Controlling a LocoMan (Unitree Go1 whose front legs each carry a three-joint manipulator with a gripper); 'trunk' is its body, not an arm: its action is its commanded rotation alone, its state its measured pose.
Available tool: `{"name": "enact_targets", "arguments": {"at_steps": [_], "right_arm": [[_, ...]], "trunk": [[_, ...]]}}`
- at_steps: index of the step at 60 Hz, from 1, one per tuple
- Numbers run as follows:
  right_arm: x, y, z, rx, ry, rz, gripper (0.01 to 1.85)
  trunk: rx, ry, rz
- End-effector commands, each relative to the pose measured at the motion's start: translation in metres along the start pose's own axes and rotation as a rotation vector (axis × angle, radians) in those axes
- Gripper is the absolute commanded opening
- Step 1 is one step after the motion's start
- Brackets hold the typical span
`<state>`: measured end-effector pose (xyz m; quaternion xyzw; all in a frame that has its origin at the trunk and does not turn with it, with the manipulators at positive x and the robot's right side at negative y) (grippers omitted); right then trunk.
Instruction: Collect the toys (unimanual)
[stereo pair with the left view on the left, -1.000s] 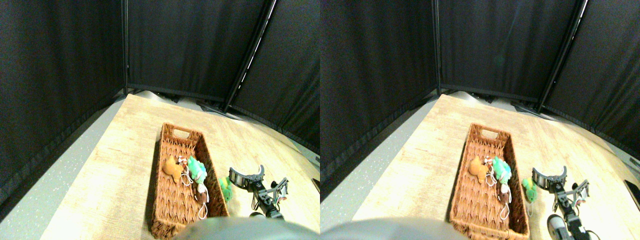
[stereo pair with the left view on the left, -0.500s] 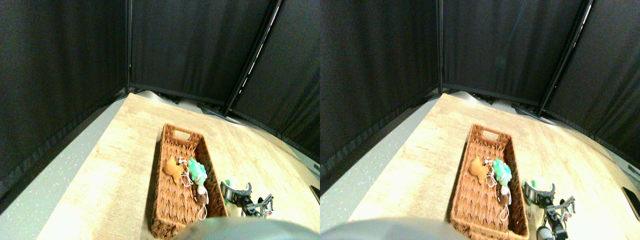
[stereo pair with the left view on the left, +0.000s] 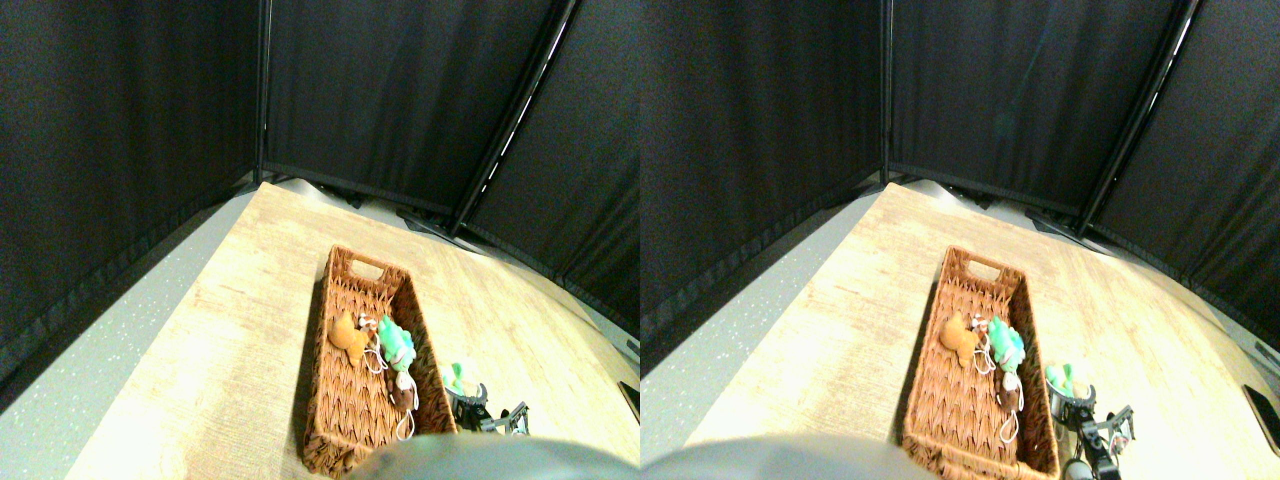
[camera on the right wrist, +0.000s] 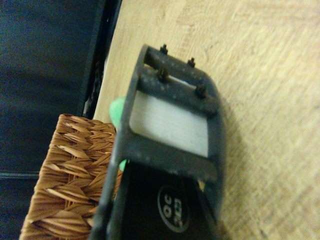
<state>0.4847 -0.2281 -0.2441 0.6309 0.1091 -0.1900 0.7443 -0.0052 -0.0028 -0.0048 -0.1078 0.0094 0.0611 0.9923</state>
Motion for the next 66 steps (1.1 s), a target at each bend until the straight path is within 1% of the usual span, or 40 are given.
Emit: {"name": "enact_targets", "arguments": {"at_steps": [1,3,4,6,7,8,9,10,11,12,14,16,20,23,25,29,31,33,34,36,39,41,44,46,48,50,51,53,54,57,59,60,63,66], "right_arm": [[0.004,-0.001,-0.001,0.020,-0.014,-0.007,0.87],[0.005,-0.001,-0.001,0.025,-0.012,-0.009,0.85],[0.005,-0.001,-0.002,0.026,-0.017,-0.012,0.81],[0.006,0.000,-0.002,0.011,-0.034,-0.011,0.65],[0.006,0.000,-0.002,0.003,-0.037,-0.010,0.59],[0.006,0.000,-0.002,0.003,-0.037,-0.010,0.59],[0.006,0.002,-0.002,-0.016,-0.048,-0.005,0.47],[0.004,0.005,-0.002,-0.041,-0.097,-0.005,0.25],[0.004,0.005,-0.002,-0.041,-0.097,-0.005,0.25],[0.003,0.006,-0.002,-0.016,-0.140,-0.009,0.13],[0.003,0.008,-0.002,-0.011,-0.176,0.005,0.09],[0.003,0.011,0.000,-0.012,-0.202,0.017,0.10],[0.005,0.015,0.004,0.041,-0.204,0.033,0.06],[0.006,0.017,0.006,0.018,-0.204,0.043,0.06],[0.006,0.021,0.008,-0.014,-0.227,0.048,0.06],[0.006,0.024,0.009,-0.011,-0.232,0.056,0.06],[0.005,0.030,0.012,-0.006,-0.211,0.079,0.06],[0.005,0.032,0.012,-0.010,-0.205,0.081,0.06],[0.005,0.034,0.013,-0.039,-0.201,0.083,0.06],[0.006,0.039,0.015,-0.074,-0.162,0.111,0.06],[0.006,0.043,0.016,-0.080,-0.174,0.117,0.06],[0.007,0.047,0.018,-0.075,-0.165,0.136,0.06],[0.007,0.057,0.019,-0.098,-0.151,0.177,0.06],[0.007,0.062,0.019,-0.121,-0.144,0.194,0.06],[0.006,0.065,0.019,-0.121,-0.146,0.195,0.06],[0.005,0.073,0.018,-0.130,-0.153,0.201,0.06],[0.004,0.078,0.018,-0.150,-0.150,0.213,0.06],[0.002,0.085,0.016,-0.169,-0.140,0.236,0.06],[0.002,0.089,0.016,-0.166,-0.131,0.247,0.06],[-0.001,0.099,0.013,-0.192,-0.127,0.261,0.06],[-0.002,0.101,0.012,-0.193,-0.124,0.261,0.06],[-0.003,0.105,0.011,-0.194,-0.114,0.264,0.06],[-0.004,0.113,0.006,-0.211,-0.105,0.278,0.06],[-0.004,0.118,0.003,-0.219,-0.093,0.288,0.06]], "trunk": [[-0.016,0.028,0.027],[-0.016,0.028,0.027],[-0.016,0.028,0.027],[-0.017,0.025,0.027],[-0.016,0.025,0.026],[-0.016,0.026,0.025],[-0.016,0.026,0.025],[-0.015,0.025,0.024],[-0.015,0.025,0.024],[-0.015,0.023,0.023],[-0.015,0.023,0.023],[-0.014,0.022,0.023],[-0.012,0.021,0.022],[-0.013,0.021,0.021],[-0.011,0.021,0.019],[-0.009,0.020,0.017],[-0.006,0.019,0.016],[-0.004,0.018,0.015],[-0.004,0.018,0.015],[-0.003,0.018,0.013],[0.000,0.018,0.011],[0.000,0.018,0.011],[0.001,0.015,0.008],[0.002,0.016,0.008],[0.001,0.016,0.008],[0.002,0.014,0.008],[0.001,0.011,0.008],[0.001,0.011,0.008],[0.001,0.007,0.008],[-0.001,0.006,0.008],[-0.001,0.006,0.008],[-0.004,0.002,0.010],[-0.004,0.002,0.010],[-0.011,-0.005,0.018]]}}
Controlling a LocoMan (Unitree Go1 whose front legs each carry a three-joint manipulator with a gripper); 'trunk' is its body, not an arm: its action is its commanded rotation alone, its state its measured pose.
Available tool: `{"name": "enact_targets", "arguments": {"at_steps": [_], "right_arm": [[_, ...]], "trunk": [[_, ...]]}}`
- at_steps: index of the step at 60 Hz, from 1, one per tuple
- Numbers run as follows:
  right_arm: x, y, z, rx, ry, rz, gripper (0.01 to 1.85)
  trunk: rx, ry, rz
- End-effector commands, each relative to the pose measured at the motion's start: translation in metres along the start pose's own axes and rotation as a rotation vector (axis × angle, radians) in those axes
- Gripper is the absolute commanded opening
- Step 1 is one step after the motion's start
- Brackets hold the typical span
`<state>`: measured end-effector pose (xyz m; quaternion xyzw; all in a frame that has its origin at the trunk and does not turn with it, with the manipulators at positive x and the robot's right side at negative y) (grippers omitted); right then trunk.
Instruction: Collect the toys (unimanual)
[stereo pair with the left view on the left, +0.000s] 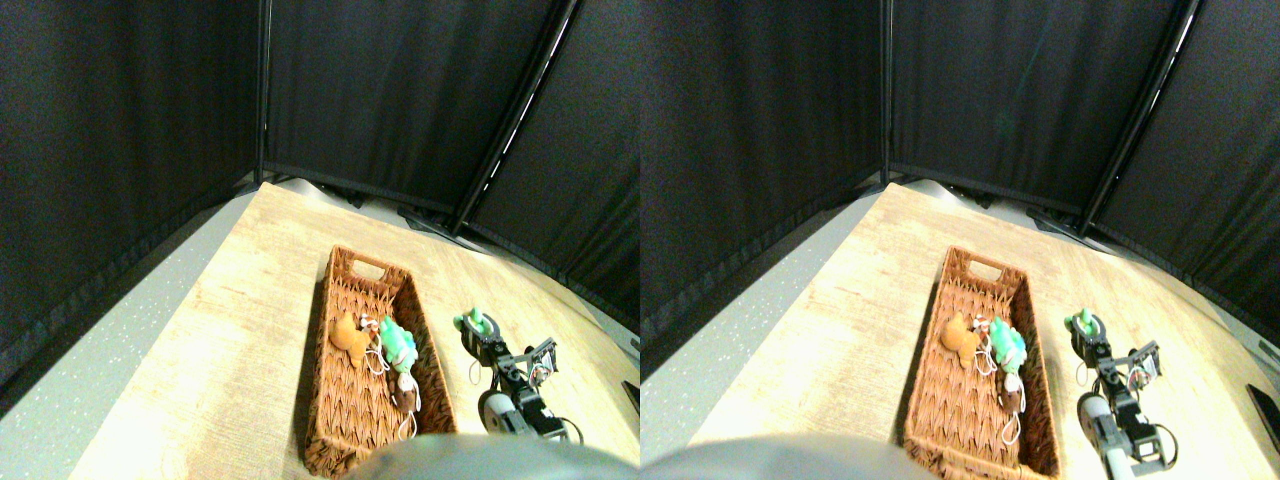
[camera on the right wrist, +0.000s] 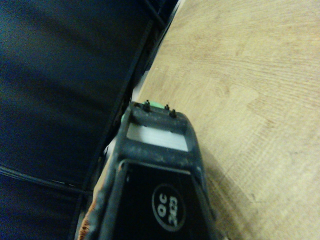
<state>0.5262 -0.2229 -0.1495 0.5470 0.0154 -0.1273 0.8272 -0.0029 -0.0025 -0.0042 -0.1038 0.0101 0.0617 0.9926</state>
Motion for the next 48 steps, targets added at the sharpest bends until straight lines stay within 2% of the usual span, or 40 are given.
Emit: {"name": "enact_targets", "arguments": {"at_steps": [1,7,9,22,48], "right_arm": [[0.001,0.019,-0.003,-0.005,0.016,0.067,0.06],[0.001,0.031,-0.011,-0.005,0.047,0.093,0.06],[0.002,0.040,-0.017,-0.009,0.096,0.115,0.06],[0.004,0.059,-0.038,-0.007,0.144,0.120,0.06],[0.012,0.076,-0.081,-0.019,0.205,0.126,0.06]], "trunk": [[-0.020,-0.008,0.018],[-0.033,-0.018,0.027],[-0.037,-0.019,0.030],[-0.075,-0.039,0.059],[-0.140,-0.068,0.112]]}}
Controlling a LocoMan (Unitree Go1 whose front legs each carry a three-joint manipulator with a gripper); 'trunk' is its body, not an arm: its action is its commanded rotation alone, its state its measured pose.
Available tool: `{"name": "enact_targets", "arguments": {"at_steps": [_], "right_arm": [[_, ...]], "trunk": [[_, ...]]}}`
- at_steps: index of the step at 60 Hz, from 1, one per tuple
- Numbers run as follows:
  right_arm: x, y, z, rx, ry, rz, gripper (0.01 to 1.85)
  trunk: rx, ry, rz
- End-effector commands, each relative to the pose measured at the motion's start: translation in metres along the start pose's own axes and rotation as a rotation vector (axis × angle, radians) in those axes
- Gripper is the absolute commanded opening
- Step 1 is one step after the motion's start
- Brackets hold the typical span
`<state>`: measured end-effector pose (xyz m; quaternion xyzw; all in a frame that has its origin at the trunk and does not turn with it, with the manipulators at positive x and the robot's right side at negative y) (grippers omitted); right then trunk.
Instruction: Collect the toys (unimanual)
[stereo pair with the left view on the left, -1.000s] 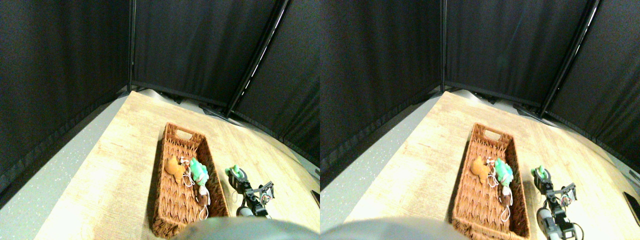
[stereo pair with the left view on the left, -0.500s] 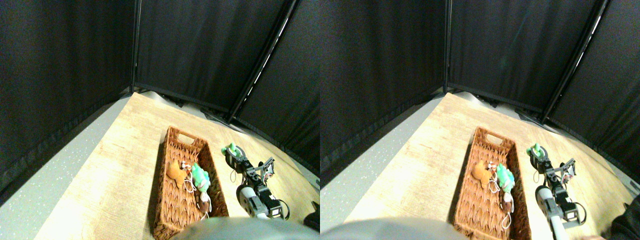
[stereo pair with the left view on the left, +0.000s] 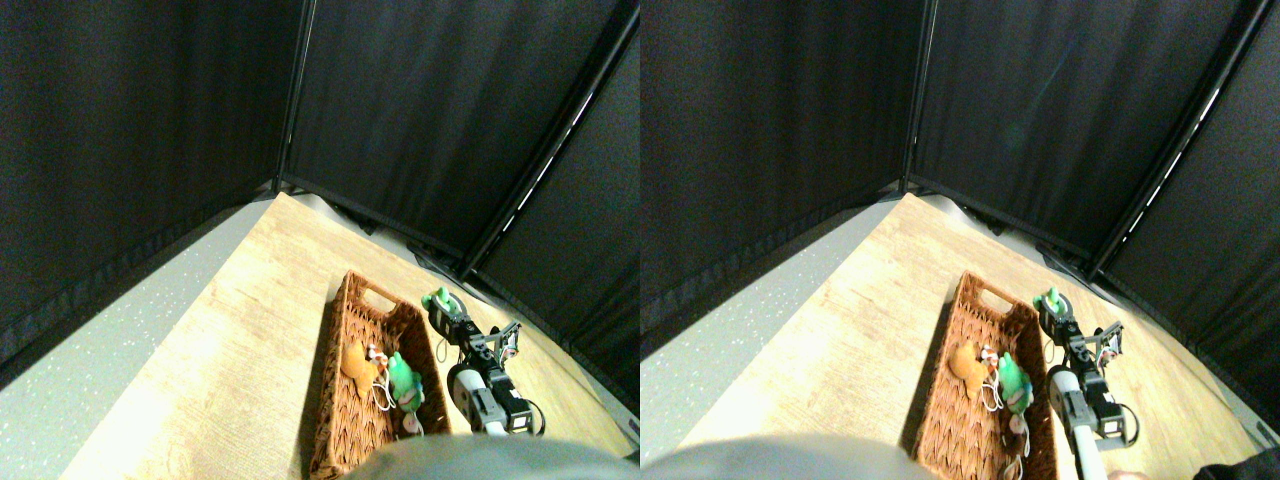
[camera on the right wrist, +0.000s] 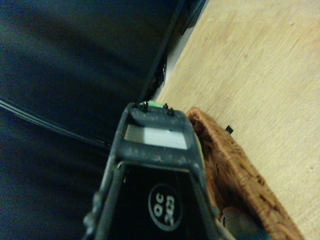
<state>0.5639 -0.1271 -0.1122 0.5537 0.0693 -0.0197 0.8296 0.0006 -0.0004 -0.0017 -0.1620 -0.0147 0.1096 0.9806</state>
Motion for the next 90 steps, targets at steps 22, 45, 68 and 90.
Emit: {"name": "enact_targets", "arguments": {"at_steps": [22,45,68,90], "right_arm": [[0.006,-0.005,-0.036,-0.031,0.065,-0.010,0.06],[0.004,-0.013,-0.024,-0.126,0.133,-0.024,1.24],[-0.020,-0.027,0.050,-0.095,-0.106,0.006,0.92],[-0.053,-0.055,0.112,-0.084,-0.242,0.021,0.95]], "trunk": [[-0.041,-0.019,0.044],[-0.012,-0.006,0.019],[0.075,0.024,-0.046],[0.158,0.060,-0.120]]}}
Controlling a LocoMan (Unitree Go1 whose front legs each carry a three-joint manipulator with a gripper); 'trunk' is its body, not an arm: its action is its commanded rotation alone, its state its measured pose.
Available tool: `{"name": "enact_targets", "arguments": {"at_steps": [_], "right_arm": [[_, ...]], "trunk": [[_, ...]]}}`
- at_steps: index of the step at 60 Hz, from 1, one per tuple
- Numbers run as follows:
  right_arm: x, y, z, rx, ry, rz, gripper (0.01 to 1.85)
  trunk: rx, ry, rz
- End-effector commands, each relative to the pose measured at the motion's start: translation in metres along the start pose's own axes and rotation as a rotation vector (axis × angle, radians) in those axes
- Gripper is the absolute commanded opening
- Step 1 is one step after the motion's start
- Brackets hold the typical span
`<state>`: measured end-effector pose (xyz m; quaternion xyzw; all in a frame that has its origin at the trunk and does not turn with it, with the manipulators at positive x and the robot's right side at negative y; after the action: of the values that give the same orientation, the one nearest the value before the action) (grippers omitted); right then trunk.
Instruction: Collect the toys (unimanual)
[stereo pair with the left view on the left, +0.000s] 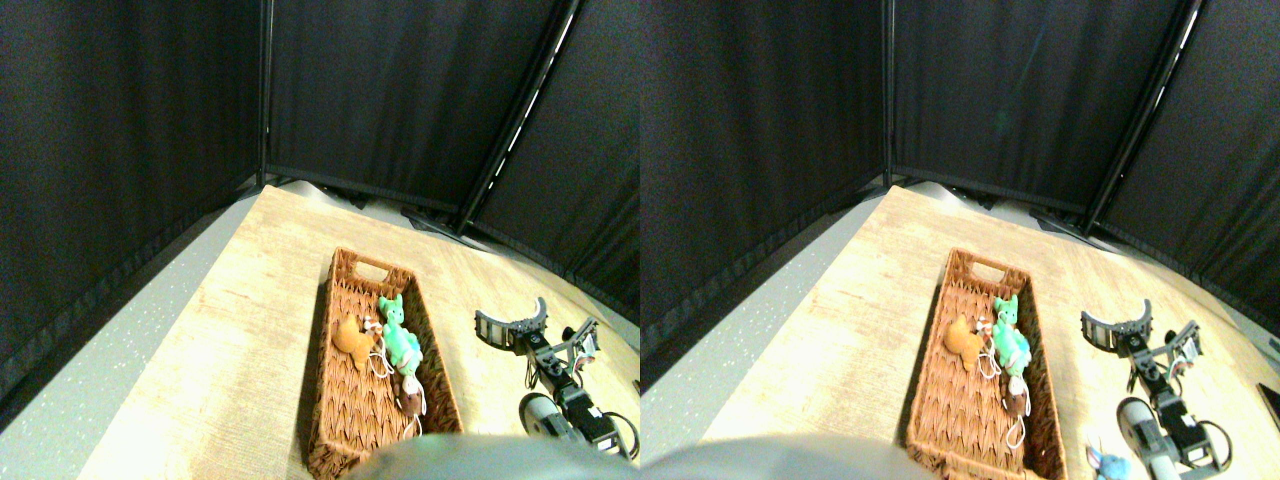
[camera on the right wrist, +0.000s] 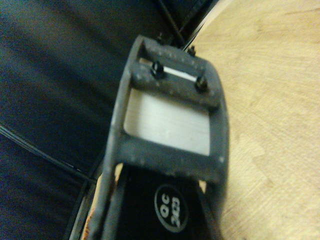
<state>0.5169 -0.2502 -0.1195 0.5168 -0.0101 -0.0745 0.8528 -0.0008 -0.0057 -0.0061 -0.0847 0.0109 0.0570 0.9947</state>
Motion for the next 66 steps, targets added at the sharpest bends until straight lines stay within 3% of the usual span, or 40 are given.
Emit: {"name": "enact_targets", "arguments": {"at_steps": [1,8,32,58,66], "right_arm": [[-0.001,0.002,0.007,-0.004,-0.048,0.027,0.94],[-0.008,-0.007,0.012,-0.008,-0.047,0.020,0.89],[-0.049,-0.046,0.020,0.130,-0.062,-0.035,0.92],[-0.092,-0.061,0.019,0.258,-0.109,-0.101,0.92],[-0.100,-0.063,0.016,0.269,-0.077,-0.127,0.91]], "trunk": [[-0.001,0.010,-0.022],[0.014,0.028,-0.039],[0.046,0.063,-0.082],[0.061,0.070,-0.130],[0.054,0.069,-0.129]]}}
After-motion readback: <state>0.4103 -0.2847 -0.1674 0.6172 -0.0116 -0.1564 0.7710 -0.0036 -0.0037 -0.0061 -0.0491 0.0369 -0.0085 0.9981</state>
